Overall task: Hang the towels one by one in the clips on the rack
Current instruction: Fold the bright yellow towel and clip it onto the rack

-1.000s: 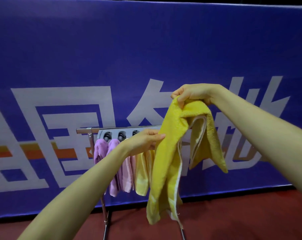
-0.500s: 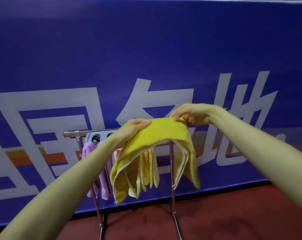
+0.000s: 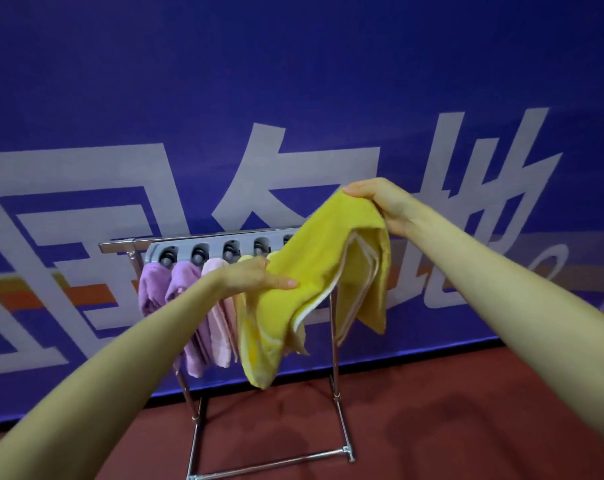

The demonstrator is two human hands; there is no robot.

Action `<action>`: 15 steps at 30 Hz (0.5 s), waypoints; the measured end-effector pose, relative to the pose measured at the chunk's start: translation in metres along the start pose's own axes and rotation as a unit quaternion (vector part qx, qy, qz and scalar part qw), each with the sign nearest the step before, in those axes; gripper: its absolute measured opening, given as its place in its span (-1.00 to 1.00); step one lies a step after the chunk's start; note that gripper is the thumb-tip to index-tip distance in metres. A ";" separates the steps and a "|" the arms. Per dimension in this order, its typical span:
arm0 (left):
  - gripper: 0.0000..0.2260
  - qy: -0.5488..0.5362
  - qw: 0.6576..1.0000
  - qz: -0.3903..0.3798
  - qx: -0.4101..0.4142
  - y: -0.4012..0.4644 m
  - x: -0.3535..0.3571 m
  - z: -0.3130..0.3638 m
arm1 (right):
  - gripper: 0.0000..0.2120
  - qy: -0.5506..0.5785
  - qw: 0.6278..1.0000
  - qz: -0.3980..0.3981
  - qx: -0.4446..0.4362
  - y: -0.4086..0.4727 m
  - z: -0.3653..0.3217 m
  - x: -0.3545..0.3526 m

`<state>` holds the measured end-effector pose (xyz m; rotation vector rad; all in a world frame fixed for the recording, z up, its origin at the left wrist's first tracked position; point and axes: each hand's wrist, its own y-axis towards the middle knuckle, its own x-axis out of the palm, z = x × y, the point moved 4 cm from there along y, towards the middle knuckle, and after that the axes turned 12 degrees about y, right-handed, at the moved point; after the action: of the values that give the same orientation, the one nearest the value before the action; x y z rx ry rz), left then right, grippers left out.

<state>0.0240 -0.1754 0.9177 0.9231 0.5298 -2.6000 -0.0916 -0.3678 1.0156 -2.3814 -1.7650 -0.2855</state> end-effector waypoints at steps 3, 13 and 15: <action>-0.76 -0.104 0.991 0.083 -0.015 0.006 0.015 -0.020 | -0.84 0.017 0.999 0.037 0.027 0.011 0.001 -0.014; -0.79 -0.214 0.976 0.029 0.034 0.079 0.048 -0.034 | -0.83 -0.158 0.983 -0.020 0.093 0.066 0.011 -0.027; -0.78 -0.226 0.973 0.002 0.050 0.091 0.041 -0.028 | -0.83 -0.213 0.970 -0.049 0.105 0.077 0.017 -0.028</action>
<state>0.0467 -0.2504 0.8496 0.3313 0.2738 -2.7285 -0.0251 -0.4115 0.9904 -2.3288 -1.9680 0.4149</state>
